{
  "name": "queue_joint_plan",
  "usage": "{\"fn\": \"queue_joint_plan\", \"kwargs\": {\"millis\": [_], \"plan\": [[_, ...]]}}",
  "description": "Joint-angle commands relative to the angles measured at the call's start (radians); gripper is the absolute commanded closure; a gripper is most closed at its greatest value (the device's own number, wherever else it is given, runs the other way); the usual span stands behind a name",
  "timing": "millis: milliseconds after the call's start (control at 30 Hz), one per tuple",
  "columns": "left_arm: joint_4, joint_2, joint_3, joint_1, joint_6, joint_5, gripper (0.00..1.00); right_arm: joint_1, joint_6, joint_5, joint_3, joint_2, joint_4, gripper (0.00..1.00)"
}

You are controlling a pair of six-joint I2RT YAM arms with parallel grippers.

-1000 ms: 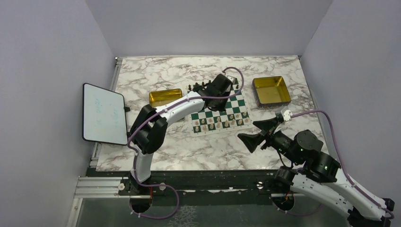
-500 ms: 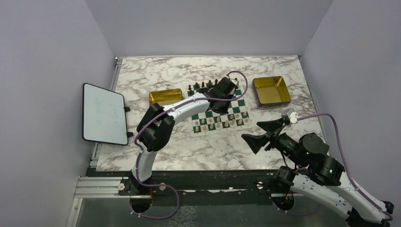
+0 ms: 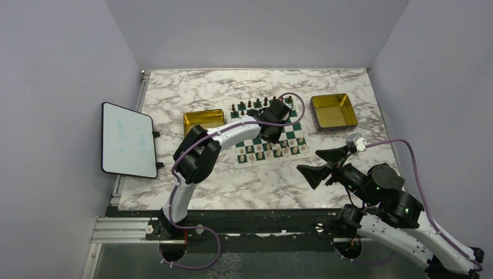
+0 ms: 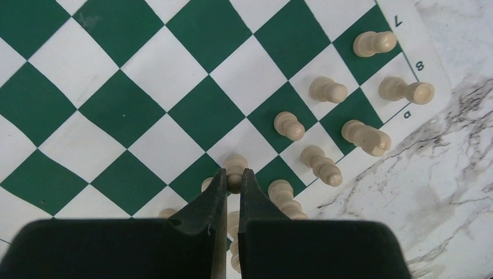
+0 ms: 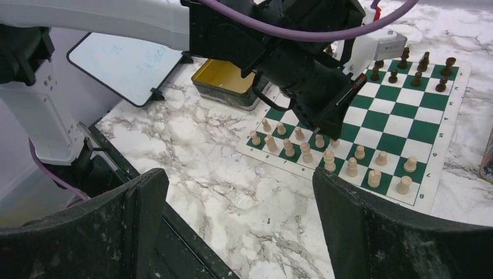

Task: Set up the chess pieces on the board
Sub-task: Place the chess piece on the chessboard.

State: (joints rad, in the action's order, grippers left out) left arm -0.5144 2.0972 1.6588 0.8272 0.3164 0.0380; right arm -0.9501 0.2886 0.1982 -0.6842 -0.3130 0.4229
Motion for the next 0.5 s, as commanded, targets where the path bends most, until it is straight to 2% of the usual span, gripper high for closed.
{"fn": "queue_joint_plan", "kwargs": {"millis": [0, 467], "plan": [[-0.037, 0.03, 0.05, 0.011, -0.005, 0.016, 0.95, -0.007, 0.005, 0.025, -0.012, 0.008, 0.014, 0.0], [-0.064, 0.063, 0.084, 0.027, -0.006, 0.007, 0.95, -0.007, 0.007, 0.025, 0.004, 0.005, 0.008, 0.0]]}}
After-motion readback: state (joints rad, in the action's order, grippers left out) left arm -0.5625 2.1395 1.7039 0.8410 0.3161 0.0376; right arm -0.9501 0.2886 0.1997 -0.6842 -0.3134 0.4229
